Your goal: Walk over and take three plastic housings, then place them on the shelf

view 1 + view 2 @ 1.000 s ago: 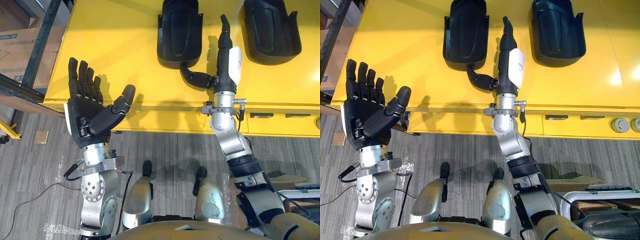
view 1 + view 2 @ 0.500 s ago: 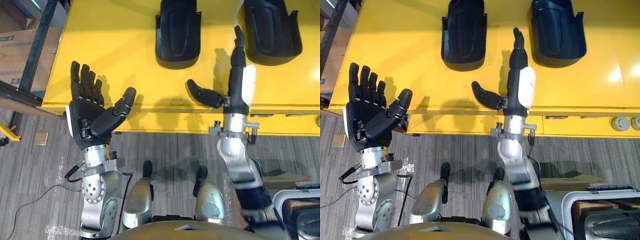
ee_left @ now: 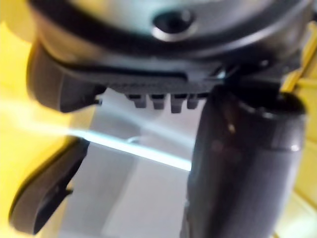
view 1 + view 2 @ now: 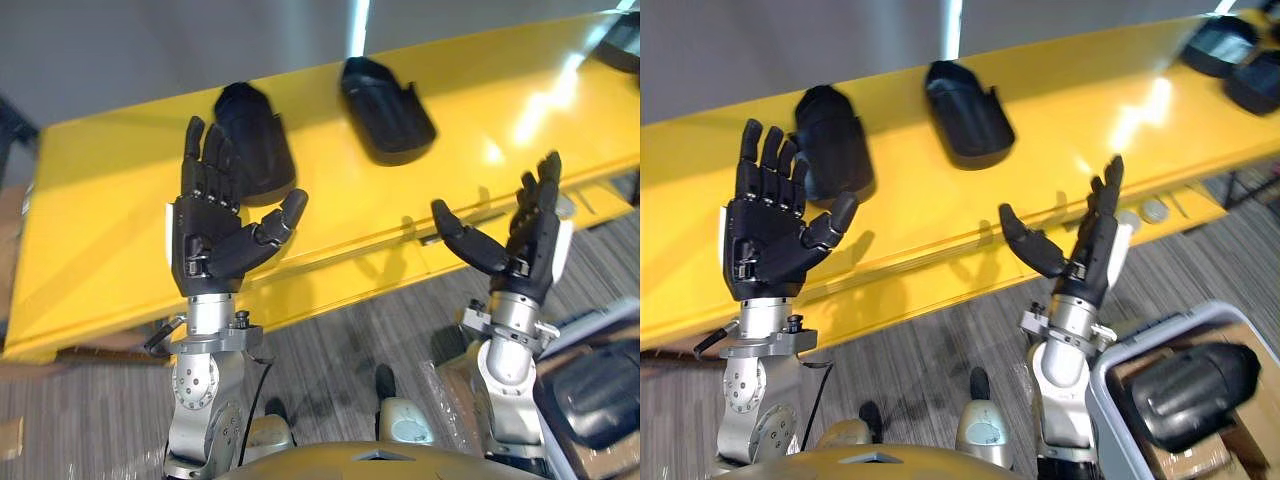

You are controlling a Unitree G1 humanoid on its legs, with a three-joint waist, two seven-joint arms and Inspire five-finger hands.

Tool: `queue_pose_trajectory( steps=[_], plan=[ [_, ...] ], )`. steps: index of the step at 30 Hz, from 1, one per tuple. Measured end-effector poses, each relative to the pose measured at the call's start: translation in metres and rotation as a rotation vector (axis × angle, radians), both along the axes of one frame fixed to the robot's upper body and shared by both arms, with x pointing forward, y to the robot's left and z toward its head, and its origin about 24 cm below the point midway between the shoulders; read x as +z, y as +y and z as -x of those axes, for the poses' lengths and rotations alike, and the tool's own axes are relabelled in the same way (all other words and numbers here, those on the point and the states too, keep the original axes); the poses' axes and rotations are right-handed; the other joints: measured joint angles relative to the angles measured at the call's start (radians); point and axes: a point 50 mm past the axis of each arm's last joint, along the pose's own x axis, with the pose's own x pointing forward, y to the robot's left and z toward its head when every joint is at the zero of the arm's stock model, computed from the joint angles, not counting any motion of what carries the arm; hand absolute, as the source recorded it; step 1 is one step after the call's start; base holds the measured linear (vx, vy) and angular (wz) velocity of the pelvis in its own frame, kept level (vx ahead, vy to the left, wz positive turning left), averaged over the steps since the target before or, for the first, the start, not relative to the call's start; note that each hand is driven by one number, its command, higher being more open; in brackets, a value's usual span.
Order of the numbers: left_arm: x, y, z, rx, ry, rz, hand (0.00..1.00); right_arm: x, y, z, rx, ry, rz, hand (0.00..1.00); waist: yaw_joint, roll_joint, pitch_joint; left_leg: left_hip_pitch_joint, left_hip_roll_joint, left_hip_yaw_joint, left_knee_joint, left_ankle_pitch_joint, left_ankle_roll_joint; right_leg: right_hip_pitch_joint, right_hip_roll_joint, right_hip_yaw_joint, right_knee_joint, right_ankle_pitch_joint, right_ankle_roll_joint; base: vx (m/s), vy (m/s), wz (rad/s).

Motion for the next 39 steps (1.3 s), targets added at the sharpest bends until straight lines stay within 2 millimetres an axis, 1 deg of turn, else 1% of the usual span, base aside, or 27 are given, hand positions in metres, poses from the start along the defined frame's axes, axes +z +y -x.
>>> queue_pose_trajectory(
  steps=[3,4,6,9,10,11,12,13,14,15,16,17,20,22,26,27,28,29,31,32,33,34,35,36,37,38,39],
  plan=[
    [-0.006,-0.003,-0.005,-0.005,0.029,-0.030,1.00,-0.014,-0.020,0.021,-0.066,0.085,-0.012,1.00,-0.049,0.007,-0.022,0.008,0.012,0.058,0.034,-0.037,-0.006,-0.010,0.017,0.057,-0.013,0.010,0.003,0.01,0.021,-0.76],
    [-0.007,-0.004,-0.008,0.000,0.035,-0.039,1.00,-0.018,-0.031,0.032,-0.115,0.117,-0.007,1.00,-0.091,0.011,-0.025,0.006,0.020,0.085,0.048,-0.050,-0.007,-0.021,0.024,0.088,-0.025,0.020,0.004,0.02,0.002,-0.61],
    [-0.007,-0.006,-0.013,0.022,0.033,-0.070,1.00,-0.022,-0.042,0.045,-0.166,0.141,-0.027,1.00,-0.126,0.019,-0.028,0.002,0.022,0.126,0.050,-0.056,-0.009,-0.049,0.036,0.126,-0.033,0.032,0.003,0.01,-0.016,-0.65],
    [-0.004,-0.012,-0.021,0.040,0.025,-0.083,1.00,-0.024,-0.046,0.051,-0.187,0.152,-0.018,1.00,-0.150,0.033,-0.031,-0.023,0.018,0.114,0.070,-0.056,-0.003,-0.085,0.049,0.163,-0.036,0.045,-0.002,0.00,-0.035,-0.40],
    [-0.004,-0.011,-0.021,0.058,0.030,-0.072,1.00,-0.023,-0.040,0.047,-0.146,0.139,-0.023,1.00,-0.143,0.037,-0.029,-0.042,0.017,0.031,0.106,-0.064,0.020,-0.092,0.059,0.193,-0.034,0.050,-0.006,0.00,-0.058,-0.53],
    [-0.005,-0.009,-0.021,0.070,0.037,-0.068,1.00,-0.022,-0.036,0.044,-0.119,0.130,-0.024,1.00,-0.139,0.041,-0.031,-0.049,0.015,-0.014,0.127,-0.070,0.032,-0.095,0.064,0.206,-0.031,0.050,-0.007,-0.01,-0.046,-0.72],
    [-0.007,-0.004,-0.019,0.103,0.051,-0.063,1.00,-0.021,-0.026,0.035,-0.050,0.104,-0.030,1.00,-0.123,0.045,-0.031,-0.063,0.005,-0.108,0.176,-0.102,0.080,-0.099,0.074,0.246,-0.027,0.043,-0.021,-0.05,0.040,-1.06],
    [-0.009,0.003,-0.014,0.140,0.063,-0.056,1.00,-0.019,-0.016,0.023,0.028,0.080,-0.031,1.00,-0.088,0.054,-0.028,-0.069,-0.021,-0.227,0.221,-0.157,0.121,-0.106,0.091,0.301,-0.027,0.048,-0.026,-0.08,0.087,-1.42],
    [-0.010,0.006,-0.010,0.156,0.073,-0.055,1.00,-0.018,-0.009,0.015,0.082,0.070,-0.025,1.00,-0.062,0.074,-0.034,-0.075,-0.039,-0.299,0.241,-0.186,0.121,-0.116,0.107,0.333,-0.026,0.053,-0.031,-0.09,0.143,-1.27],
    [-0.011,0.008,-0.008,0.163,0.080,-0.056,1.00,-0.017,-0.005,0.011,0.117,0.068,-0.021,1.00,-0.052,0.085,-0.041,-0.079,-0.037,-0.333,0.248,-0.210,0.116,-0.124,0.124,0.343,-0.026,0.057,-0.027,-0.09,0.135,-0.81],
    [-0.011,0.008,-0.005,0.163,0.079,-0.053,1.00,-0.015,0.003,0.005,0.167,0.058,-0.013,1.00,-0.043,0.115,-0.056,-0.089,-0.042,-0.376,0.241,-0.244,0.099,-0.144,0.132,0.350,-0.021,0.062,-0.019,-0.10,0.160,-0.36],
    [-0.008,0.008,-0.004,0.158,0.063,-0.054,1.00,-0.015,0.009,0.001,0.192,0.051,-0.024,1.00,-0.032,0.111,-0.051,-0.101,-0.058,-0.379,0.240,-0.250,0.084,-0.165,0.121,0.353,-0.006,0.065,-0.014,-0.12,0.157,-0.14],
    [-0.003,0.005,-0.003,0.114,0.036,-0.032,1.00,-0.024,0.025,0.000,0.233,0.068,-0.129,1.00,-0.003,0.075,-0.034,-0.106,-0.085,-0.385,0.271,-0.249,0.088,-0.183,0.103,0.332,0.068,0.048,-0.010,-0.08,0.084,0.12],
    [0.003,0.002,-0.002,0.085,-0.004,-0.002,1.00,-0.028,0.033,0.003,0.225,0.072,-0.199,1.00,0.002,0.066,-0.034,-0.142,-0.098,-0.397,0.332,-0.267,0.092,-0.227,0.104,0.292,0.149,0.037,-0.005,-0.06,0.043,0.10],
    [0.012,-0.009,-0.001,0.026,-0.056,0.017,1.00,-0.046,0.035,0.026,0.168,0.145,-0.285,1.00,0.005,0.054,-0.030,-0.147,-0.103,-0.334,0.421,-0.310,0.111,-0.236,0.103,0.282,0.191,0.051,0.002,-0.11,0.078,-0.45],
    [0.016,-0.009,0.001,0.016,-0.088,0.022,1.00,-0.049,0.035,0.030,0.167,0.156,-0.306,1.00,0.009,0.047,-0.017,-0.141,-0.095,-0.289,0.449,-0.320,0.121,-0.238,0.103,0.230,0.176,0.104,-0.002,-0.22,0.043,-1.04],
    [0.018,-0.008,0.002,0.021,-0.099,0.023,1.00,-0.050,0.036,0.031,0.179,0.161,-0.305,1.00,0.020,0.047,-0.014,-0.140,-0.076,-0.243,0.443,-0.314,0.131,-0.229,0.110,0.195,0.098,0.200,-0.015,-0.28,0.030,-1.54],
    [0.021,-0.003,0.002,0.052,-0.113,0.026,1.00,-0.046,0.038,0.027,0.201,0.122,-0.302,1.00,0.024,0.039,0.002,-0.134,-0.059,-0.171,0.420,-0.286,0.138,-0.251,0.105,0.083,0.193,0.151,-0.043,-0.27,0.004,-1.31],
    [0.018,0.002,0.003,0.079,-0.096,0.042,1.00,-0.041,0.043,0.022,0.241,0.085,-0.306,1.00,0.027,0.035,0.002,-0.127,-0.042,-0.118,0.388,-0.255,0.137,-0.301,0.063,-0.034,0.475,-0.043,-0.113,-0.20,-0.022,-1.01],
    [0.012,0.006,0.005,0.078,-0.063,0.107,1.00,-0.039,0.053,0.013,0.301,0.071,-0.292,1.00,0.038,0.038,-0.002,-0.111,-0.013,-0.079,0.353,-0.221,0.125,-0.302,-0.018,-0.140,0.662,-0.134,-0.165,-0.13,-0.038,-0.88],
    [0.010,0.008,0.006,0.081,-0.051,0.130,1.00,-0.039,0.059,0.009,0.325,0.069,-0.284,1.00,0.044,0.038,-0.003,-0.111,0.001,-0.069,0.343,-0.211,0.117,-0.290,-0.055,-0.174,0.708,-0.148,-0.180,-0.09,-0.093,-0.86],
    [0.007,0.009,0.007,0.081,-0.034,0.157,1.00,-0.041,0.066,0.002,0.350,0.076,-0.273,1.00,0.051,0.036,-0.004,-0.116,0.020,-0.058,0.331,-0.194,0.103,-0.267,-0.108,-0.213,0.746,-0.159,-0.178,-0.08,-0.191,-0.73],
    [-0.002,0.010,0.007,0.071,0.003,0.176,1.00,-0.048,0.079,-0.007,0.384,0.114,-0.252,1.00,0.069,0.022,-0.012,-0.117,0.045,-0.034,0.312,-0.172,0.079,-0.221,-0.159,-0.235,0.747,-0.167,-0.161,-0.07,-0.245,-0.72],
    [-0.008,0.011,0.007,0.063,0.029,0.181,1.00,-0.052,0.085,-0.010,0.395,0.137,-0.243,1.00,0.078,0.012,-0.017,-0.117,0.055,-0.023,0.306,-0.163,0.066,-0.193,-0.173,-0.238,0.719,-0.170,-0.138,-0.04,-0.342,-0.66],
    [-0.021,0.011,0.009,0.045,0.086,0.201,1.00,-0.059,0.093,-0.012,0.414,0.183,-0.223,1.00,0.084,-0.002,-0.024,-0.120,0.078,-0.012,0.304,-0.148,0.041,-0.112,-0.184,-0.257,0.626,-0.170,-0.099,-0.02,-0.405,-0.53],
    [-0.032,0.012,0.012,0.029,0.141,0.233,1.00,-0.062,0.098,-0.013,0.427,0.210,-0.219,1.00,0.087,-0.027,-0.040,-0.138,0.078,-0.003,0.306,-0.134,0.019,-0.051,-0.181,-0.285,0.484,-0.189,-0.002,-0.02,-0.410,-0.53],
    [-0.037,0.011,0.013,0.017,0.164,0.265,1.00,-0.063,0.098,-0.013,0.430,0.221,-0.217,1.00,0.091,-0.038,-0.048,-0.149,0.083,0.000,0.304,-0.127,0.011,-0.036,-0.168,-0.294,0.428,-0.221,0.020,-0.03,-0.410,-0.75]
  ],
)
